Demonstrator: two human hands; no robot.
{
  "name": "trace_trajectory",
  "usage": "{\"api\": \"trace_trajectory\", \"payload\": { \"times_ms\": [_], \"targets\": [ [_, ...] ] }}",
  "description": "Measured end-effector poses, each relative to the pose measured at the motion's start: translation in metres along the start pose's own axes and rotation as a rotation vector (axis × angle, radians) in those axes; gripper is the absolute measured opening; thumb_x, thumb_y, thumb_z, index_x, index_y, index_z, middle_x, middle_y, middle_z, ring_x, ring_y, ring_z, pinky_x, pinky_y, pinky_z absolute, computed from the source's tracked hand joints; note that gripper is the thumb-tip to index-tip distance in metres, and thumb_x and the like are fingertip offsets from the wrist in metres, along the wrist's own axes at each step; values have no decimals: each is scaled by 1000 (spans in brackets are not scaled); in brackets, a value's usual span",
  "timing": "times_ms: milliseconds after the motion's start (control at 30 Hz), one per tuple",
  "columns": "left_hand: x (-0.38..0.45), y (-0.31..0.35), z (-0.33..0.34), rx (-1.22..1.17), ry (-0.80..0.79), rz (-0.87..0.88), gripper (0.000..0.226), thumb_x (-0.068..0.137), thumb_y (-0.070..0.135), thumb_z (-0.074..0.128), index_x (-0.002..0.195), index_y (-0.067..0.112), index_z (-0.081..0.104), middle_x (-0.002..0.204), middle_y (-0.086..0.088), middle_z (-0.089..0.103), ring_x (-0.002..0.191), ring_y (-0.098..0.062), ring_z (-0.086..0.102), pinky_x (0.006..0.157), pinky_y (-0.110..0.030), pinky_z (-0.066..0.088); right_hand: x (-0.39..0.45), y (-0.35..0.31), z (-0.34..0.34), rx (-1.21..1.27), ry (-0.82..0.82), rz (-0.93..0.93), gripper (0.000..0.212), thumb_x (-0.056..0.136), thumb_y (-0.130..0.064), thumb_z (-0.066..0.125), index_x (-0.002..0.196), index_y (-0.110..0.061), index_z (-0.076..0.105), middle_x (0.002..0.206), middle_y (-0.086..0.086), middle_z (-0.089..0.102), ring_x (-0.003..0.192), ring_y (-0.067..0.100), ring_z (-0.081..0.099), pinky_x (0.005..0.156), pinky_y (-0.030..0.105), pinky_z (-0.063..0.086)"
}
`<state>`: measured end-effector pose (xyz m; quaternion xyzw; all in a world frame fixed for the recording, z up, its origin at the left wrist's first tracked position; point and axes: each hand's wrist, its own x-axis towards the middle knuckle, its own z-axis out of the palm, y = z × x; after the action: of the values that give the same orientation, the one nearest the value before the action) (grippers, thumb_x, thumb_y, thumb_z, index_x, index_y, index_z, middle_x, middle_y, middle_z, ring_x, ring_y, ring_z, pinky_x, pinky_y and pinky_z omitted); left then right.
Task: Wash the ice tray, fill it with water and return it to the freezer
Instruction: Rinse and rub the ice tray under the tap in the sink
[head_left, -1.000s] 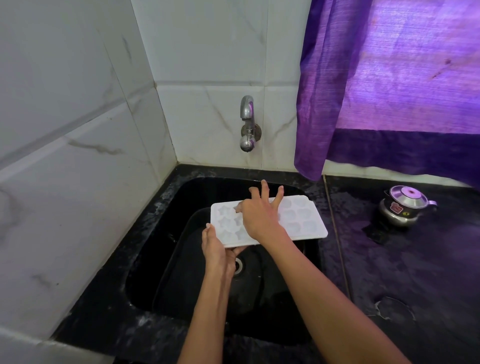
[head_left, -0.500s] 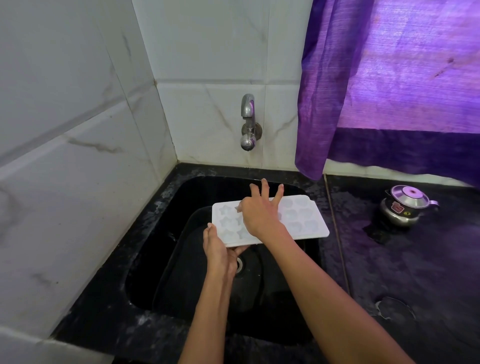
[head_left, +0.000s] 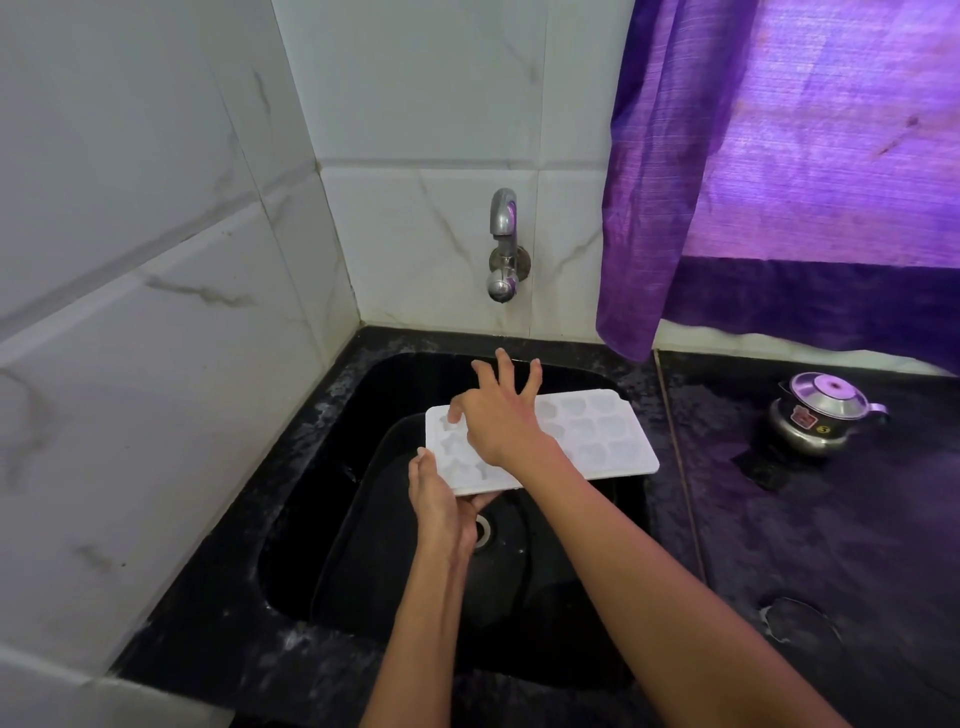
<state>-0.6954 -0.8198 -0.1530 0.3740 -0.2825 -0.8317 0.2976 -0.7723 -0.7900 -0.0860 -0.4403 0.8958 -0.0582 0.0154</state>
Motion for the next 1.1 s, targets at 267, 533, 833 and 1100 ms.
{"api": "trace_trajectory", "payload": {
  "times_ms": [267, 533, 833, 1100],
  "targets": [
    [1, 4, -1, -10, 14, -9, 38, 102, 36, 35, 129, 12, 47, 116, -20, 63, 97, -35, 65, 61, -46, 57, 4, -9, 7, -119, -23, -42, 35, 92, -12, 57, 124, -25, 62, 157, 13, 18, 146, 38, -9, 108, 66, -11],
    [3, 5, -4, 3, 12, -1, 36, 102, 35, 35, 127, 13, 48, 114, -17, 64, 98, -34, 65, 61, -45, 56, 5, -13, 10, -150, -6, -43, 29, 92, -16, 59, 120, -22, 64, 156, 13, 20, 147, 37, -7, 108, 66, -11],
    [8, 12, -8, -43, 20, -13, 28, 102, 35, 37, 117, 16, 51, 108, -15, 66, 94, -33, 66, 58, -46, 56, -8, 7, -6, 63, 72, 55, 51, 86, -1, 57, 125, -35, 58, 158, 7, 15, 147, 32, -9, 108, 63, -14],
    [15, 23, -18, -23, 22, 30, 23, 103, 36, 31, 114, 22, 45, 102, -8, 66, 93, -30, 63, 62, -51, 53, -38, 68, -30, 45, 163, 415, 37, 88, -7, 58, 111, -35, 65, 153, 7, 28, 147, 34, -2, 109, 69, -8]
  ]
}}
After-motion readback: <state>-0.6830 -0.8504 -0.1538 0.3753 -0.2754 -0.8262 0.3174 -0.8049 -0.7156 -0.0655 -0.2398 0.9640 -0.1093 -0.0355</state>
